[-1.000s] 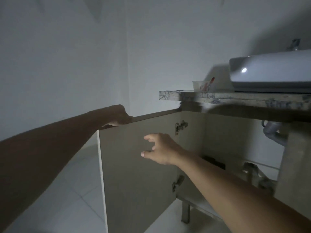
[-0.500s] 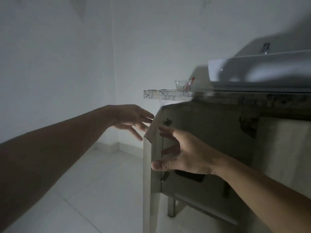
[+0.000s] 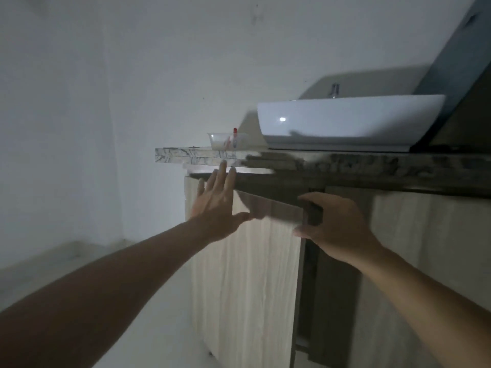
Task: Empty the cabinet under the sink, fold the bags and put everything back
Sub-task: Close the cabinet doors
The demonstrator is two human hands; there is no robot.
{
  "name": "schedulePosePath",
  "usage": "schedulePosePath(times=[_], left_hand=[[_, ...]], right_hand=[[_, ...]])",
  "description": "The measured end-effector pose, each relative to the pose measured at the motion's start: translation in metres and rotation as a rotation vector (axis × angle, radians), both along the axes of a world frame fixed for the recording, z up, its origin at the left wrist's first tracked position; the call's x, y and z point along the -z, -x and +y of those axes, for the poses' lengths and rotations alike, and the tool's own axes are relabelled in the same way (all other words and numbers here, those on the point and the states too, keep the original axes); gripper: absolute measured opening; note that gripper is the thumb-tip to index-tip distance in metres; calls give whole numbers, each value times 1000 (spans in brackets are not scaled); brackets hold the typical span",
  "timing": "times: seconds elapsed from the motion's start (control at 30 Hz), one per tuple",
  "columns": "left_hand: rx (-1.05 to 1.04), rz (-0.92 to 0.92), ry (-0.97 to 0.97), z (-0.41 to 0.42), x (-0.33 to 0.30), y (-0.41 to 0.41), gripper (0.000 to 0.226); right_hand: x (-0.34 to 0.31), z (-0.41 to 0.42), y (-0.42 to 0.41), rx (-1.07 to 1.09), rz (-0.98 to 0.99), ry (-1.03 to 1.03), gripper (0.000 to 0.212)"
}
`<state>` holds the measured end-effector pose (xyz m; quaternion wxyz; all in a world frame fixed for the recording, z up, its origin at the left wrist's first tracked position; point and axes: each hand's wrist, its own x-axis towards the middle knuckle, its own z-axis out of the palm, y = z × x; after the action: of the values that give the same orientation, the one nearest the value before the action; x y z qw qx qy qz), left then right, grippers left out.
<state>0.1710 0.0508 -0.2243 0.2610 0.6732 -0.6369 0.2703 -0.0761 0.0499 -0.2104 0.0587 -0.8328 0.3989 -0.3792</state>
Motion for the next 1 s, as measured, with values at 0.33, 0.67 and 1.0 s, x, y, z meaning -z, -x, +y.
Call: schedulePosePath(times=[0.33,0.67,1.0], left_hand=[[65,-582,-26,-59,34,36,117],[-48,-613,-70,-114,40,34,133],[-81,-474,-131,-139,57,44,138]], right_hand=[[27,-76,10,600,-123,-147,131],[36,-134,0,758,-169,-157,138],[64,-160,-12,824,-238,-33,134]])
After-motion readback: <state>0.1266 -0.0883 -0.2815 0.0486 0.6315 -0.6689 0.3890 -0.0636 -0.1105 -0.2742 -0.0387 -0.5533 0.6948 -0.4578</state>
